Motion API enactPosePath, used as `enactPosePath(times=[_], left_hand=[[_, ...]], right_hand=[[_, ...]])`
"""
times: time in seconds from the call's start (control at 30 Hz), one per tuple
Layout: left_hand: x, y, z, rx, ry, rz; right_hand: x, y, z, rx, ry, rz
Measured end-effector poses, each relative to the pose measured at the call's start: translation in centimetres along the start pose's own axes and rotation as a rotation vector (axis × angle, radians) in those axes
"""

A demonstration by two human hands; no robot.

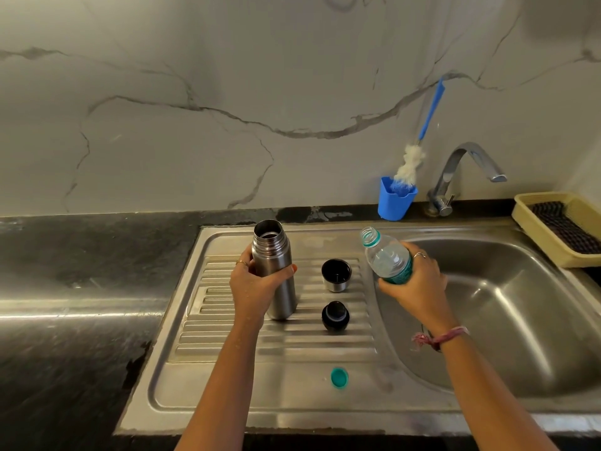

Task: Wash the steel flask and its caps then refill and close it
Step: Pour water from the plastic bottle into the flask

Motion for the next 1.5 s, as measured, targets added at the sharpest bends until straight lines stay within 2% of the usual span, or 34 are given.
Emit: enactPosePath(times=[0.27, 0.47, 0.63, 0.73, 0.9, 1.03, 1.27, 1.4, 1.5], left_hand=[[-0.2, 0.2, -0.8, -0.017, -0.038, 0.001], [-0.2, 0.7, -1.1, -0.094, -0.150, 0.008], [-1.6, 2.7, -2.7, -0.082, -0.287, -0.170], [-2.8, 5.7, -2.9, -0.181, -0.319, -0.259], [-5.4, 10.5, 0.4, -0.439, -0.521, -0.179], [-7.1, 12.4, 2.9, -0.546, -0.620, -0.099], [-8.3, 12.9, 4.7, -0.573, -0.775, -0.040], [-7.1, 12.8, 5.3, -0.535, -0.678, -0.024], [-4.3, 12.5, 6.2, -0.456, -0.315, -0.056]], right_hand=[[0.0, 0.3, 0.6, -0.009, -0.002, 0.011], [0.1, 0.7, 0.8, -0.026, 0.010, 0.021], [0.7, 1.4, 1.1, -0.055, -0.030, 0.037], [1.5, 2.0, 1.2, -0.066, -0.039, 0.057], [2.9, 3.3, 1.8, -0.105, -0.050, 0.069], [3.6, 4.2, 1.9, -0.121, -0.058, 0.076], [5.2, 4.7, 1.2, -0.158, -0.053, 0.079], [4.7, 4.9, -0.1, -0.171, -0.008, 0.067], [4.9, 4.9, -0.7, -0.205, 0.007, 0.057]])
Point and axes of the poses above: each hand's wrist, its own y-axis away from the middle knuckle, its own z-axis out of the palm, x = y × z, the point moved 2 cm from there along -y, towards the middle knuckle, and after that the axes turned 4 degrees about y, right-handed, at the moved point
